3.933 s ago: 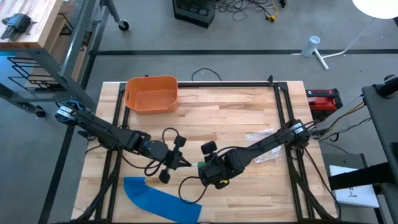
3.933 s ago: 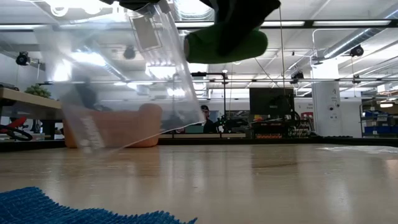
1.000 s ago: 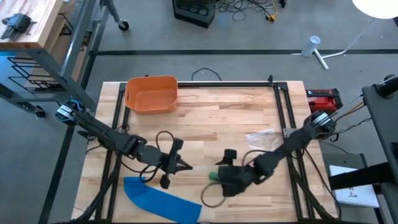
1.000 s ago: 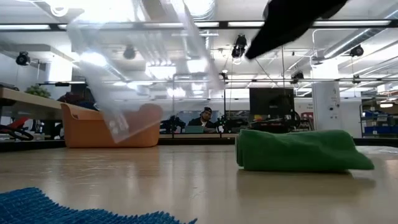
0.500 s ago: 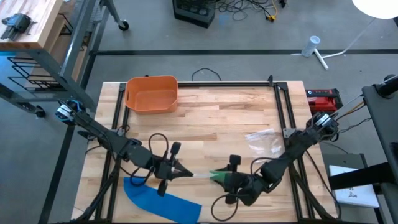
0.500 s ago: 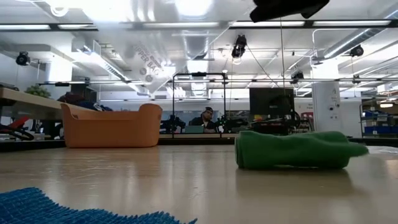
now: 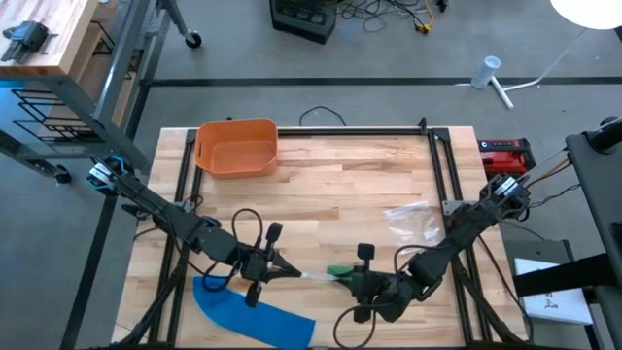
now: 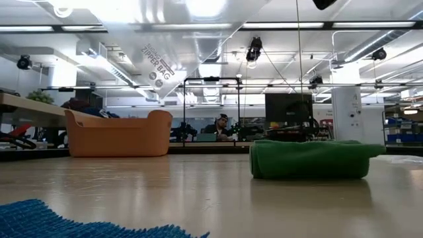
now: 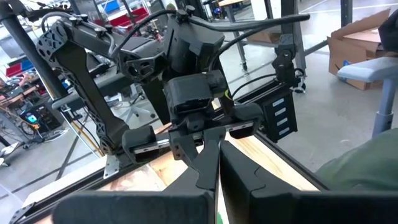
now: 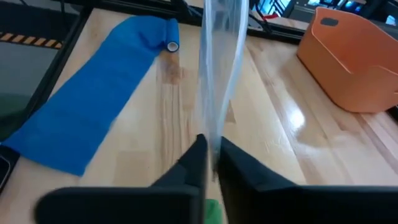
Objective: Roll bandage
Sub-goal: Put the rolled green bandage into the transparent zip bag
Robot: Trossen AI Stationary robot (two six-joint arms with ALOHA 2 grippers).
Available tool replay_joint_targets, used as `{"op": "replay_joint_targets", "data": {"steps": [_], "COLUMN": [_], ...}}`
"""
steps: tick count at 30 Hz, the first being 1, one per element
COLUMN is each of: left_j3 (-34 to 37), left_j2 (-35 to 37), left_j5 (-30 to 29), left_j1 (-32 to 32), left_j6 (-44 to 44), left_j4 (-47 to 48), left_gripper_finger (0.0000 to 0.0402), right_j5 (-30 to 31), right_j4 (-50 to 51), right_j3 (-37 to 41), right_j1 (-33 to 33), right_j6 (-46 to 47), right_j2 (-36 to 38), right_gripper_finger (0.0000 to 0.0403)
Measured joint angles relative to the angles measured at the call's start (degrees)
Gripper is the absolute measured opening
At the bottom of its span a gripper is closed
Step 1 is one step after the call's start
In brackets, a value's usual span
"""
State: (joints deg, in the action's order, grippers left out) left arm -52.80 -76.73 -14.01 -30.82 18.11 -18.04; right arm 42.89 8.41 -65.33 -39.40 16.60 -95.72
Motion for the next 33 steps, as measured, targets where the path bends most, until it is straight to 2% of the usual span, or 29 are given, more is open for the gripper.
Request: {"op": "replay_joint_targets", "data": {"steps": [8,14,18,23,25,27,30,33], "left_j3": [0.00,0.00,0.00,0.00,0.00,0.00,0.00,0.00], "left_j2": [0.00,-0.04,-0.04,-0.04,-0.04,-0.07,-0.06,-0.05], "left_j5": [-0.04,-3.33,-9.02,-19.91,-23.72,-25.46,-25.11,-21.81], "left_j1": [0.01,0.05,0.06,0.06,0.06,0.06,0.08,0.19], "left_j6": [-0.82,-1.68,-2.59,-5.15,-6.34,-7.32,-7.69,-7.71], "left_j4": [0.80,2.66,2.79,2.75,2.77,2.75,2.72,2.74], "left_gripper_finger": [0.0000,0.0000,0.0000,0.0000,0.0000,0.0000,0.0000,0.0000], "right_j5": [0.02,0.03,-0.51,-9.82,-8.07,-2.94,2.52,2.14], "right_j4": [2.92,3.48,3.65,4.18,6.27,10.30,13.55,13.75], "right_j3": [-5.22,-10.03,-11.43,-11.57,-11.60,-12.10,-12.29,-12.29], "right_j1": [0.02,0.02,0.02,0.04,0.00,0.04,0.68,1.75], "right_j6": [-3.35,-7.76,-8.54,-9.06,-8.16,-5.29,-1.48,0.15], "right_j2": [0.00,0.03,0.04,0.04,0.04,0.04,0.04,0.04], "right_gripper_finger": [0.0003,0.0002,0.0002,0.0002,0.0002,0.0002,0.0002,0.0002]}}
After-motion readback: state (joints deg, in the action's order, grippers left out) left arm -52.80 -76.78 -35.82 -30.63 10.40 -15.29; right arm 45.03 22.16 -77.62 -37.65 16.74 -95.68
